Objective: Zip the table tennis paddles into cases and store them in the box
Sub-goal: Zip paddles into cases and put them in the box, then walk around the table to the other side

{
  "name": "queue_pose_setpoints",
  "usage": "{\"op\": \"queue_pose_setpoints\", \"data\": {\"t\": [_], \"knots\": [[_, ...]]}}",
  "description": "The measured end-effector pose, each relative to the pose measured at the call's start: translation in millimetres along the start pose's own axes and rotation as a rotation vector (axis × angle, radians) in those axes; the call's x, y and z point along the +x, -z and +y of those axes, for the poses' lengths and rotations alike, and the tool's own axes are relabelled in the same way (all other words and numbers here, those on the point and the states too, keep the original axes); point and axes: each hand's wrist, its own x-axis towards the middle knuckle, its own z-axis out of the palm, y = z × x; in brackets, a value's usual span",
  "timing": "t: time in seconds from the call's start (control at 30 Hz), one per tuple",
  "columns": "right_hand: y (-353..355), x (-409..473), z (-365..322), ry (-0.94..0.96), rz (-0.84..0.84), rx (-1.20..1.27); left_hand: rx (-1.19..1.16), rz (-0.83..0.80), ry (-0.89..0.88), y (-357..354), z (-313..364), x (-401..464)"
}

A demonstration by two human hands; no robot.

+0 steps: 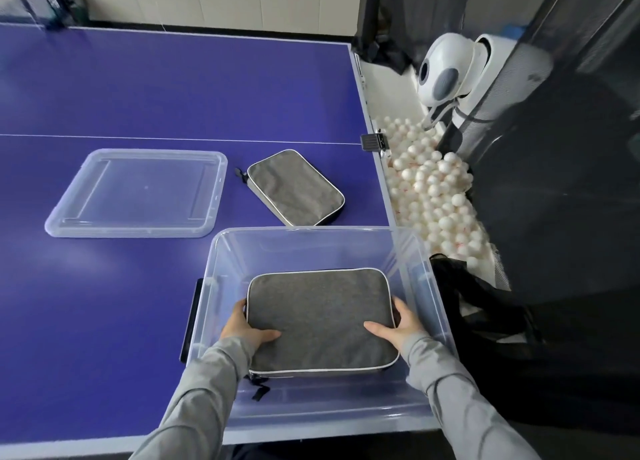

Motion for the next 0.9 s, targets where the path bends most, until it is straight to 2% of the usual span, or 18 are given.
{"op": "queue_pose_setpoints", "data": {"t": [0.3, 0.5, 0.7, 0.9], "knots": [[-1.4, -0.2, -0.1, -0.014, 0.018, -0.061, -0.048, -0.016, 0.004, -3.1, -4.1, 5.6], [-1.7, -0.5, -0.5, 0.002, 0.036, -0.080, 0.011, -0.018, 0.003, -1.2, -3.6, 2.3], [-1.7, -11.2, -5.5, 0.105, 0.093, -0.212, 0.254, 0.043, -0.095, -1.5, 5.8, -7.5], [-0.2, -22.9, -12.2, 0.296, 0.147, -0.335, 0.535, 0.007, -0.211, -4.9, 13.2, -17.8]]}}
